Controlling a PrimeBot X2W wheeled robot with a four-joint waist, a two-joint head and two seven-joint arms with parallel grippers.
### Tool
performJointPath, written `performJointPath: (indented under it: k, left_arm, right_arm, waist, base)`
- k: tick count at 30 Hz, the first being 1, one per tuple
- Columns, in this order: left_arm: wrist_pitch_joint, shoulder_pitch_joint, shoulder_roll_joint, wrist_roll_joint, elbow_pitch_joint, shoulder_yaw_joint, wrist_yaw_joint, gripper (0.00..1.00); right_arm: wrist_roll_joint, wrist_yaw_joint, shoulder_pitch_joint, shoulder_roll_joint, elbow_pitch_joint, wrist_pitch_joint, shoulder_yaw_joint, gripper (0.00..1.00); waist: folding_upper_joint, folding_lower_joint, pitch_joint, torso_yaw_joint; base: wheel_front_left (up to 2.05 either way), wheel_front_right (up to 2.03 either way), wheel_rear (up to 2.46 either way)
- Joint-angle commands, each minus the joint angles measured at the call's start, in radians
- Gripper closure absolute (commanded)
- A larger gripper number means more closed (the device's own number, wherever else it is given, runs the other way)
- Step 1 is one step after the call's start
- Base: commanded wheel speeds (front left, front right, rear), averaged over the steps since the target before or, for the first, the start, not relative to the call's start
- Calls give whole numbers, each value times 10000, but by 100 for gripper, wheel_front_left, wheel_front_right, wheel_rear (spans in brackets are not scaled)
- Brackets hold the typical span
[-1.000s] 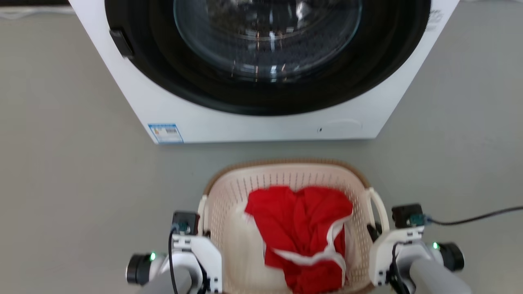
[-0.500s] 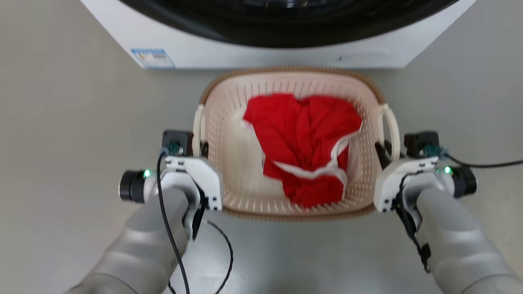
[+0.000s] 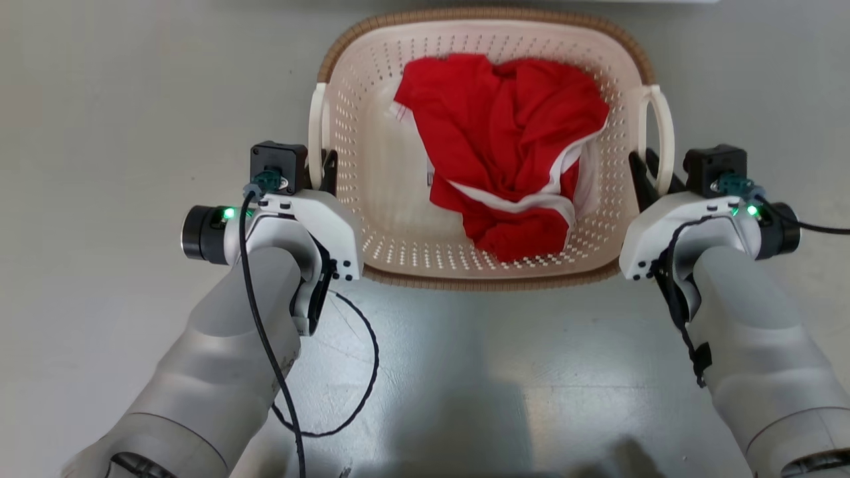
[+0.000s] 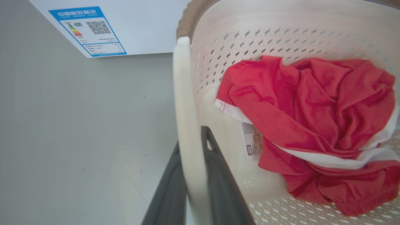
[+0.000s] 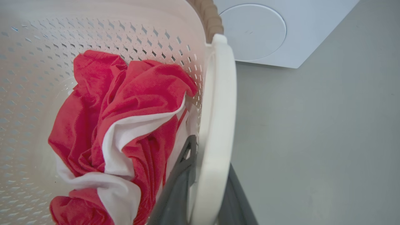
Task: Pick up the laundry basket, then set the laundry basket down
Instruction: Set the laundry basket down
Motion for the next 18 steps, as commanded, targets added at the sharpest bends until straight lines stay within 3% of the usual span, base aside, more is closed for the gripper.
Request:
performJointPath:
  k: [1, 18]
  left_arm:
    - [-138, -282, 53, 296, -325, 294, -133, 100]
    - [-139, -230, -190, 1987, -424, 1873, -636, 100]
  right_arm:
    - [-157, 79, 108, 308, -279, -198, 221, 100]
    - [-508, 79, -91, 308, -787, -384, -402, 100]
  waist:
    - [0, 0, 203, 10]
    - [0, 0, 805, -45]
  base:
    - [0, 0, 0]
    - [0, 0, 0]
